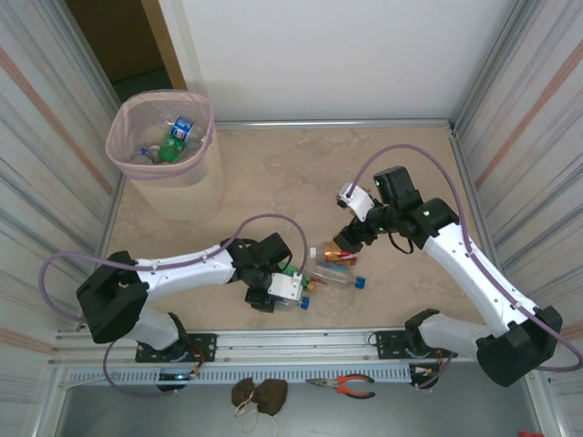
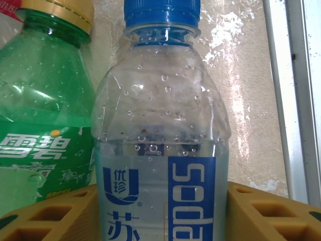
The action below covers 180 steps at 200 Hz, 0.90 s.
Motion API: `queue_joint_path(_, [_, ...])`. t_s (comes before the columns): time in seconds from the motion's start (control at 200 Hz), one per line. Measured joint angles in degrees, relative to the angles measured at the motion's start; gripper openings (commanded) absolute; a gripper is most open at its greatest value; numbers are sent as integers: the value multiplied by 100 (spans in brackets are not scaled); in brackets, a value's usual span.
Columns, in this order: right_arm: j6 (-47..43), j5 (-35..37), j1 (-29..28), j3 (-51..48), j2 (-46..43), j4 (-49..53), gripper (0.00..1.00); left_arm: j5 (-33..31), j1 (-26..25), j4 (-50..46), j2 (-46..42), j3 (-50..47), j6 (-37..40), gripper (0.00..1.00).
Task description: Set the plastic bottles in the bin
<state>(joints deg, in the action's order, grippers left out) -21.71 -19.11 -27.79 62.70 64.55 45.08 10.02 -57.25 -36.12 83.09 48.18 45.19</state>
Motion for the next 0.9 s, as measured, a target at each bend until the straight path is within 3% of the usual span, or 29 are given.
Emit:
queue_joint_path(0.316, [0,0,0,-15,-83,2,84,46,0,17,26,13,-44,44])
queue_joint_path(0.466, [0,0,0,-15,-136,2,84,142,0,-9,-42,13,-42,43])
queue_joint_path(0.711, [4,-52,35,-15,-269,0,84,463,70,-24,-870,55,-92,43])
queue_joint_path(0.902, [26,-160,229,-15,-435,-31,84,835,557,57,-1504,299,-385,43])
